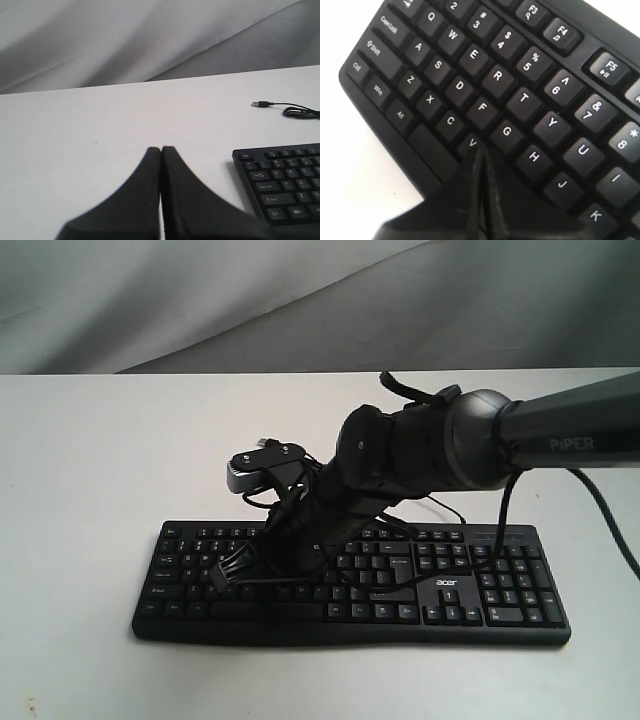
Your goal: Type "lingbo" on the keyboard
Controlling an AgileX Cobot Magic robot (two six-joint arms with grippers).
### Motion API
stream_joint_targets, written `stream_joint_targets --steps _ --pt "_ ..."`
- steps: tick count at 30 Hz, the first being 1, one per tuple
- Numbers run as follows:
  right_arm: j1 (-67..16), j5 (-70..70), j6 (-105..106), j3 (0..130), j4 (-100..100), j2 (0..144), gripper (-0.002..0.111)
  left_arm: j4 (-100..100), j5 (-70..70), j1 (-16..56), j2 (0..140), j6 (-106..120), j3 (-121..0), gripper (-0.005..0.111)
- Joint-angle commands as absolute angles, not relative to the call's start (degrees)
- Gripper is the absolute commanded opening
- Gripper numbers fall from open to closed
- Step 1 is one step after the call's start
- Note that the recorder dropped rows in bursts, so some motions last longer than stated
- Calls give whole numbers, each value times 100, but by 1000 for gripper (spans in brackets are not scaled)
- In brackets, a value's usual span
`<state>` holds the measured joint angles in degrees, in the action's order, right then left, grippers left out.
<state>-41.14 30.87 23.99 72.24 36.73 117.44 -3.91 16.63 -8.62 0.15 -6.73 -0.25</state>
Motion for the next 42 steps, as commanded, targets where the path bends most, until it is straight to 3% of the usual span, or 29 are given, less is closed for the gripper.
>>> stream_joint_targets --steps 1,42 --pt "-4139 3017 2417 7205 3663 11653 0 -345 1636 -873 0 -696 0 1" --pt "-4183 2767 2376 7205 3565 11569 0 -345 1636 -873 0 -696 0 1"
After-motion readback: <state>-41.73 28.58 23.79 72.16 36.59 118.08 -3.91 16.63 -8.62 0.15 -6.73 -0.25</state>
